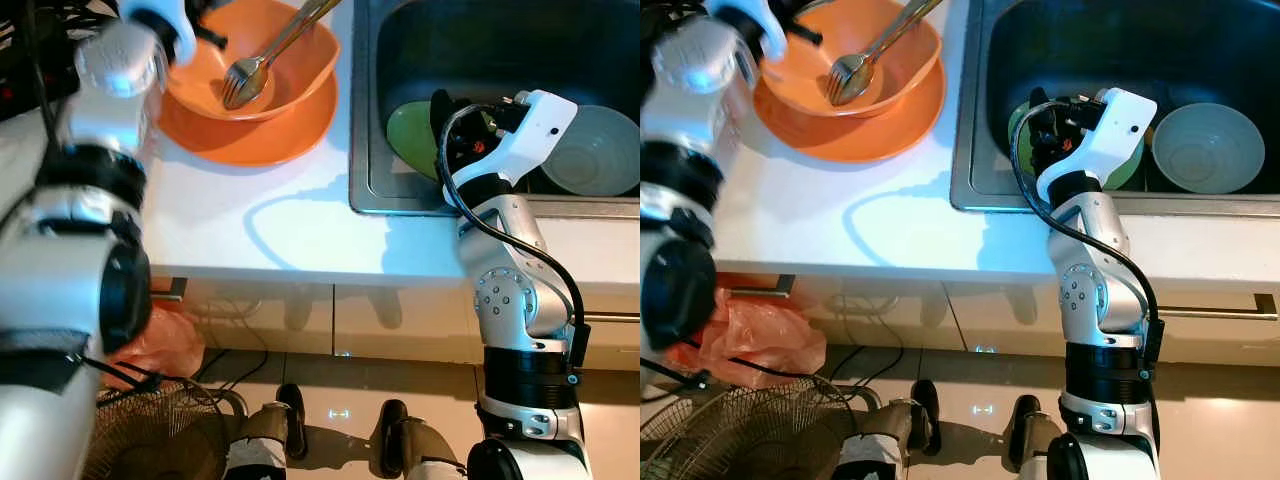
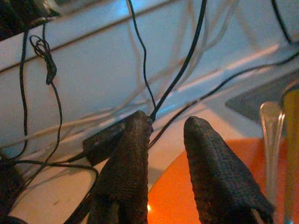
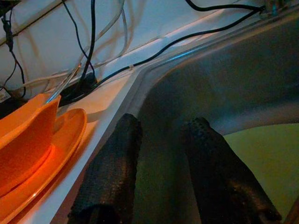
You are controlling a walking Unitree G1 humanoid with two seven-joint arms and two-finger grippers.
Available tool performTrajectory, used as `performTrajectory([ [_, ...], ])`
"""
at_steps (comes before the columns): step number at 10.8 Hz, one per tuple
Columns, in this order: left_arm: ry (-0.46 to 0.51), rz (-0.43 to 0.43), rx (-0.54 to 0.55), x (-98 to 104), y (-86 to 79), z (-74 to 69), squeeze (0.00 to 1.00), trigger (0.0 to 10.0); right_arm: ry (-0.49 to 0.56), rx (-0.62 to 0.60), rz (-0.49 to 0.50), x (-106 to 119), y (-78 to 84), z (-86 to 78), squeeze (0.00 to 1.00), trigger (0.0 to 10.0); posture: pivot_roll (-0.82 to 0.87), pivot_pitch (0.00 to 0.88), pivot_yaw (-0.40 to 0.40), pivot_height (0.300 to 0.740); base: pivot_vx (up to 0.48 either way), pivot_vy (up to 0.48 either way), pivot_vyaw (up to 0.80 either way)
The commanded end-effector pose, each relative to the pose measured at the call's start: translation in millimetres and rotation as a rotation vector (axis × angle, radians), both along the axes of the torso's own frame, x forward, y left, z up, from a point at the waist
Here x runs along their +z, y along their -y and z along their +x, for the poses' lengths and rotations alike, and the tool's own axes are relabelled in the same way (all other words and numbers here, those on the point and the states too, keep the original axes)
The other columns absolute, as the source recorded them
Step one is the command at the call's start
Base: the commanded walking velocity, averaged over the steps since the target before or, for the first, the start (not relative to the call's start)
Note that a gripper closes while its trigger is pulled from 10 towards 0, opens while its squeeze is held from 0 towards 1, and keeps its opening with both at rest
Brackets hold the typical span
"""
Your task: Kitchen organization
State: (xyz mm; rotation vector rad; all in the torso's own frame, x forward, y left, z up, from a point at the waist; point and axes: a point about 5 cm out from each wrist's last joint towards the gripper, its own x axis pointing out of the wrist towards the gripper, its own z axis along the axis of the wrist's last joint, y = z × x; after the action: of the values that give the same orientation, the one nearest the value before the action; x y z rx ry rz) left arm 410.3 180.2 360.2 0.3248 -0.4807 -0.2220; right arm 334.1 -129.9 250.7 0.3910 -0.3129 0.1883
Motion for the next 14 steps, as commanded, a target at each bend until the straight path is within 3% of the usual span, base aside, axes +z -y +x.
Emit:
performTrajectory([
  [1, 0.062, -0.034, -0.015, 16, -5.1, -6.0, 1.00, 10.0, -0.093, 0.007, 0.000, -21, -1.0, 2.8, 0.00, 10.0, 0.07, 0.280, 0.083, 0.740, 0.000, 0.000, 0.00],
  [5, 0.020, -0.108, -0.080, 7, -16.9, -10.2, 1.00, 10.0, -0.090, 0.015, 0.002, -20, -3.5, 3.9, 0.00, 10.0, 0.07, 0.273, 0.083, 0.740, 0.000, 0.000, 0.00],
  [8, -0.024, -0.166, -0.115, -19, -21.2, -14.5, 1.00, 10.0, -0.081, 0.014, 0.002, -19, -3.1, 4.5, 0.00, 10.0, 0.06, 0.267, 0.085, 0.740, 0.000, 0.000, 0.00],
  [11, -0.005, -0.162, -0.153, -16, -11.4, -22.9, 1.00, 10.0, -0.075, 0.012, 0.000, -18, -1.9, 5.4, 0.00, 10.0, 0.06, 0.261, 0.087, 0.740, 0.000, 0.000, 0.00],
  [14, 0.071, -0.180, -0.238, -10, 14.6, -45.6, 1.00, 10.0, -0.062, 0.016, -0.003, -16, -0.9, 6.4, 0.00, 10.0, 0.06, 0.245, 0.077, 0.740, 0.000, 0.000, 0.00],
])
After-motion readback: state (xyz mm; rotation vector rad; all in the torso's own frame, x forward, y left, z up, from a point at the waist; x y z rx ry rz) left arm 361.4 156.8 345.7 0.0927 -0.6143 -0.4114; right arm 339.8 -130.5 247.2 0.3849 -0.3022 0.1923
